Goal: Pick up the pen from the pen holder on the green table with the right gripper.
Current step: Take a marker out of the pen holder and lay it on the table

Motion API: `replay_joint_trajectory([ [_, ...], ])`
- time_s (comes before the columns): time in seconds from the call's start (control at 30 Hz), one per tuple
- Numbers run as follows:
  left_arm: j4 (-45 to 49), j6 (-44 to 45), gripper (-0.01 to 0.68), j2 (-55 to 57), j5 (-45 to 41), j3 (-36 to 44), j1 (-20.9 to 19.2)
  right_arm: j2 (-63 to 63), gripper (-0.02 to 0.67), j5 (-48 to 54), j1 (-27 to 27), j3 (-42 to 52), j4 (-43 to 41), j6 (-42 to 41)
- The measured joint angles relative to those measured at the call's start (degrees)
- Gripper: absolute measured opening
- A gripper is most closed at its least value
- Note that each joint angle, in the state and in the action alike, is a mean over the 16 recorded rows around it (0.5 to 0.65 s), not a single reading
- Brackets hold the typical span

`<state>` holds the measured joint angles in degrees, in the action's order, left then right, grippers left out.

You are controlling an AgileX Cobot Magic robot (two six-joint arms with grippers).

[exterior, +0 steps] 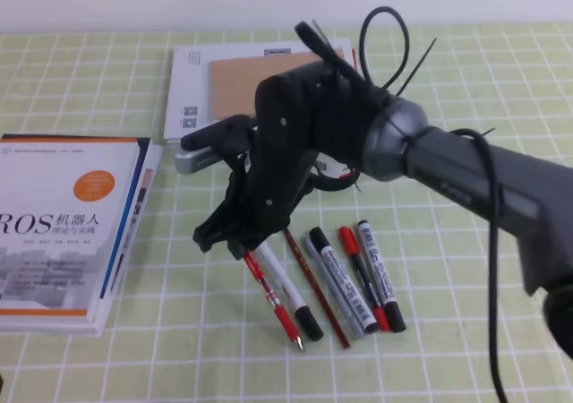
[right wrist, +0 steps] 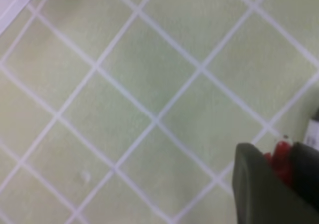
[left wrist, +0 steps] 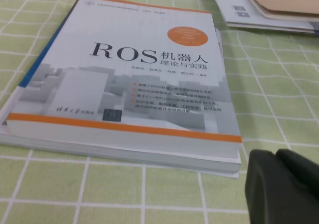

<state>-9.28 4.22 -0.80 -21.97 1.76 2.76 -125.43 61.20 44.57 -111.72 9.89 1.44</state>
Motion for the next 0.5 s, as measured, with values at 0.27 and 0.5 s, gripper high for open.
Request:
replay_joint_trajectory([
  [0.27, 0.0, 0.0, -0.008, 0.0, 0.0, 0.0, 0.0, -6.2, 0.065, 1.71, 0.09, -6.49, -2.1, 0.06],
  [0.5, 0.0, 0.0, -0.008, 0.0, 0.0, 0.0, 0.0, -8.45, 0.096, 1.51, 0.14, -7.82, -3.17, 0.15],
])
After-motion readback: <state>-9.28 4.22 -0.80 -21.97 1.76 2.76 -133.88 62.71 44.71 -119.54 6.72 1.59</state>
